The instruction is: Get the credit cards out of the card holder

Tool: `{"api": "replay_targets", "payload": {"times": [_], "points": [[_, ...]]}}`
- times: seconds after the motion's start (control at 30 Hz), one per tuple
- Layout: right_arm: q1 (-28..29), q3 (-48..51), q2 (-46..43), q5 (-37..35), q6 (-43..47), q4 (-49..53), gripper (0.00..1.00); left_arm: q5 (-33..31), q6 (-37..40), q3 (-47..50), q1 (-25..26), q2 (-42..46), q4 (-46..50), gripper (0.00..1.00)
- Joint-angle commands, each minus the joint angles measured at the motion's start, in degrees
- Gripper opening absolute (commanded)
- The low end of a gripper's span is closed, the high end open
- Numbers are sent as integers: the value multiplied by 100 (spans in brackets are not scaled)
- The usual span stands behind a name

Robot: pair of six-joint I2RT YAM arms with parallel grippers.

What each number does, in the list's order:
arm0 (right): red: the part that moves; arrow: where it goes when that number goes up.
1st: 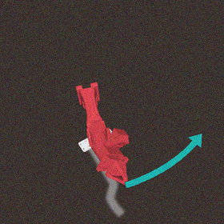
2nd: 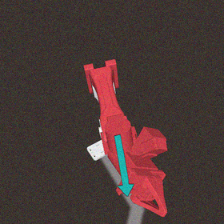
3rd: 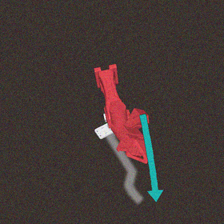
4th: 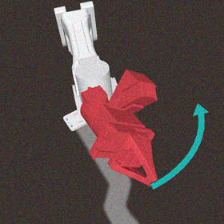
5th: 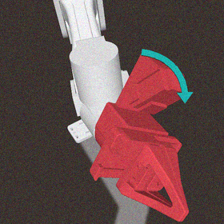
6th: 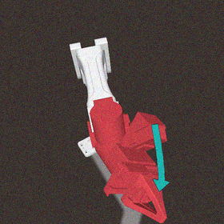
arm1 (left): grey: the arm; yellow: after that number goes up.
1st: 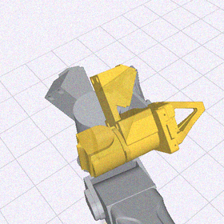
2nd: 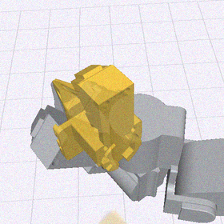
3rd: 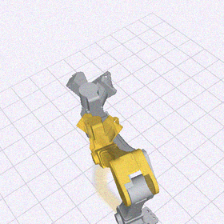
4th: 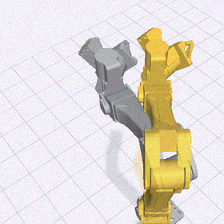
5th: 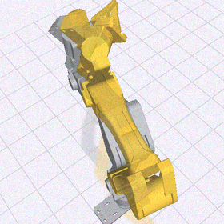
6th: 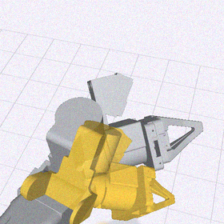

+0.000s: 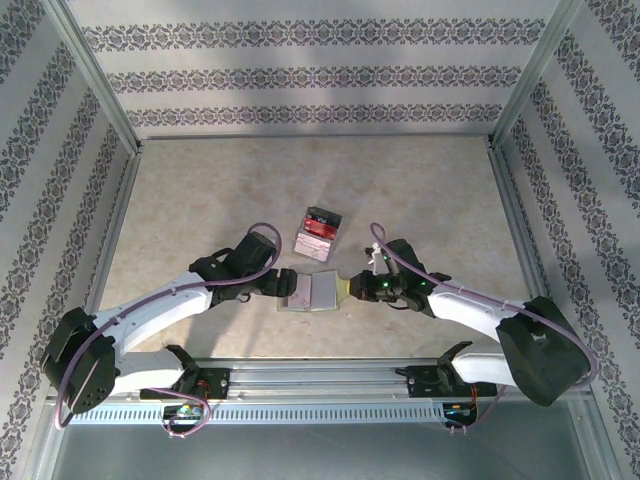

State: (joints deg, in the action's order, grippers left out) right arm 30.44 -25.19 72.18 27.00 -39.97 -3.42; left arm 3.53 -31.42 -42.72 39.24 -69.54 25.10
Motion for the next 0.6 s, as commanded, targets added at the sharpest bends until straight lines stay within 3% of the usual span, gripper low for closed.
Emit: {"api": "replay_targets", "payload": {"times": [0.0, 0.33, 0.47, 0.57], "points": [[-214, 94, -142, -45, 231, 340, 0, 520, -244, 101, -73, 29, -512, 80], [-910, 122, -201, -39, 250, 748, 0, 1193, -679, 167, -73, -496, -1373, 55], [-1011, 61, -156, -15, 288, 834, 0, 1256, -811, 154, -75, -626, -1659, 53], [-1065, -4, -279, 94, 303, 933, 7, 1246, -884, 127, -87, -680, -1675, 52]]}}
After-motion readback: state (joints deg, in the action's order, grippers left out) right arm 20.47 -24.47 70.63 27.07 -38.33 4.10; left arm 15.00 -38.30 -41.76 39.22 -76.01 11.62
